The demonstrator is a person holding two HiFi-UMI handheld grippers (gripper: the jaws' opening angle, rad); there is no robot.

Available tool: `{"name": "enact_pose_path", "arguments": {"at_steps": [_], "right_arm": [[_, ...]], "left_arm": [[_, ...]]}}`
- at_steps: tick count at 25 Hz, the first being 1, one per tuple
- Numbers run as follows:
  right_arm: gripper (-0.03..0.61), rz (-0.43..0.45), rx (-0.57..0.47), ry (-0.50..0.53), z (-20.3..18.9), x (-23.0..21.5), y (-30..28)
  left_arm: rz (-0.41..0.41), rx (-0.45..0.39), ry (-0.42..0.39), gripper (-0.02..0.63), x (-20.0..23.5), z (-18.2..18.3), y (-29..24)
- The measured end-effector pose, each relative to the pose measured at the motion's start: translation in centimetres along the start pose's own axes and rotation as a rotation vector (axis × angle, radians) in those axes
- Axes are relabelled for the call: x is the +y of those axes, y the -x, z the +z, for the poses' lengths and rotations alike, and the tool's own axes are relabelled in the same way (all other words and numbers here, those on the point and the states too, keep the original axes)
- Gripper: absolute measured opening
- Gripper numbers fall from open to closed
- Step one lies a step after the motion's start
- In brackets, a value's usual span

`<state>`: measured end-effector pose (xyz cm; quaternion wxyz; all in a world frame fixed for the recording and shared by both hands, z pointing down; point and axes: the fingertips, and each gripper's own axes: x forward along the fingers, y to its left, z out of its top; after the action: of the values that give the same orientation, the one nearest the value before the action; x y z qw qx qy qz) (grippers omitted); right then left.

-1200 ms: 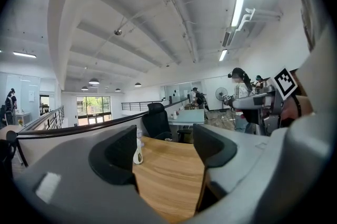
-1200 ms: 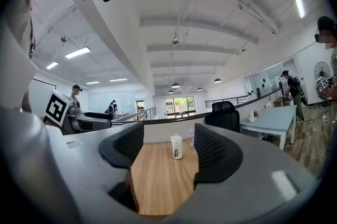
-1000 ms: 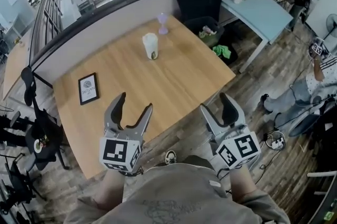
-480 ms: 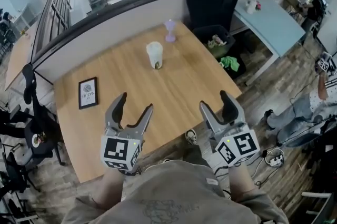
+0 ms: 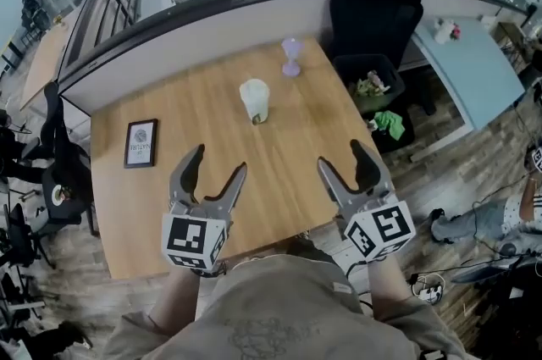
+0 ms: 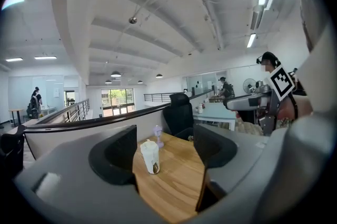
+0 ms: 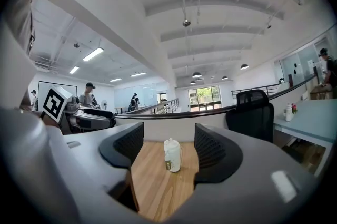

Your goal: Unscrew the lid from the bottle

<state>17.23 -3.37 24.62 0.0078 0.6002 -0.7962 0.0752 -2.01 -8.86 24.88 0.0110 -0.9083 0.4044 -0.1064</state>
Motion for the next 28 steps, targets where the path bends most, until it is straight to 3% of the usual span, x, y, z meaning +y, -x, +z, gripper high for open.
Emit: {"name": "enact_pose_path", "arguments": {"at_steps": [9,17,28], "right_arm": [[0.288,0.171,0.062,0.008,-0.8,-5.2,-6.3],[0.288,0.286,0.088,0.041,-1.0,-7.2,-10.2],[0.288,0.269,0.122,-0.007,-1.9,-7.2,-13.0]], "left_arm": [[0.151,0.054,0.033,0.334,0.4,-0.4,-4.9],[0.248,0.077,0.053,0.333,0.9,-1.0,-6.9],[0.188,0.128,0.058,0.334,1.5,-3.3,-9.6]]}}
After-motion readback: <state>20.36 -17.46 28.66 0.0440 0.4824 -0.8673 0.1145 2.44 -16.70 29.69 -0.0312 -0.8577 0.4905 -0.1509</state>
